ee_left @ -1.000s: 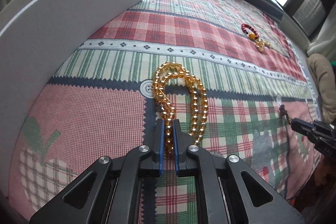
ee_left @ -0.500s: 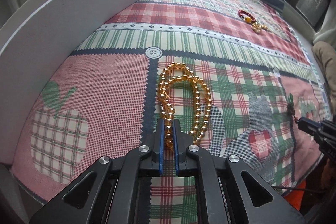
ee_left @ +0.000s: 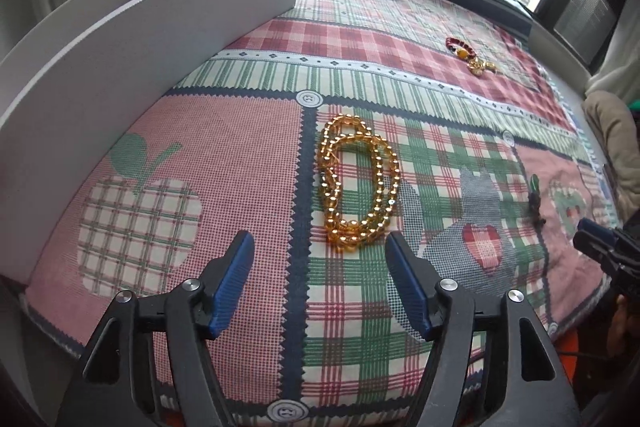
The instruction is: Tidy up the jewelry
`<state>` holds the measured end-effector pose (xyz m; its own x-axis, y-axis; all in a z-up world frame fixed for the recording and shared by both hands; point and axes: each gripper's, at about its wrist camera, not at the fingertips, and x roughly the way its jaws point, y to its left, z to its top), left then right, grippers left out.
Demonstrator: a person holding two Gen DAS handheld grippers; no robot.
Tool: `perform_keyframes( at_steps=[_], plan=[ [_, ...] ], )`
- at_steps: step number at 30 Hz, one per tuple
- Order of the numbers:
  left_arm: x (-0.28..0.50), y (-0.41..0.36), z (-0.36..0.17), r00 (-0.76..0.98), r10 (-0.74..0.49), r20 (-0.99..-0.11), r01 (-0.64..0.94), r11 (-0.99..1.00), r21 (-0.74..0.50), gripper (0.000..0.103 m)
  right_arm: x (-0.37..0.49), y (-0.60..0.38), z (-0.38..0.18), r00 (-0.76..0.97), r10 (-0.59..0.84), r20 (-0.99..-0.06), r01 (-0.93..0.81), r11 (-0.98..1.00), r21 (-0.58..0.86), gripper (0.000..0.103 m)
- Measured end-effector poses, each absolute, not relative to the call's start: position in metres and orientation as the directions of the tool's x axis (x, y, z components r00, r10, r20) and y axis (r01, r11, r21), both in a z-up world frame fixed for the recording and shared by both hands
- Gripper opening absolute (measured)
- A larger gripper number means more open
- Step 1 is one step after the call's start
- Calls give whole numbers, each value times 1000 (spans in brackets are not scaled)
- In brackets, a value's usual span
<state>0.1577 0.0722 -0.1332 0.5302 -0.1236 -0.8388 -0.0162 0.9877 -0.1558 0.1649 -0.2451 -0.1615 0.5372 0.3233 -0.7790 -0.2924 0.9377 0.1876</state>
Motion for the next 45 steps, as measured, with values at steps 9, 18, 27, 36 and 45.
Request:
perform_keyframes(
  at_steps=[9, 18, 27, 36, 45],
  plan=[
    [200, 78, -147, 473, -156, -867, -13, 983, -183, 70, 180, -231, -168, 556, 288, -780, -272, 949, 156, 50],
    [242, 54, -158, 399, 1, -917, -2, 1000, 0, 62, 227, -205, -187, 452, 183, -873, -195, 975, 103, 50],
    [246, 44, -149, 372, -53, -927, -10, 998, -62, 9, 239, -214, -187, 398, 103, -912, -71, 994, 81, 16],
    [221, 96, -48, 346, -131, -929, -178, 963, -203, 9, 244, -225, -113, 283, 226, -932, -56, 974, 219, 15],
    [179, 186, 48, 392, -54, -918, -371, 904, -212, 9, 255, -135, -14, 292, 317, -902, -322, 921, 220, 15]
  ],
)
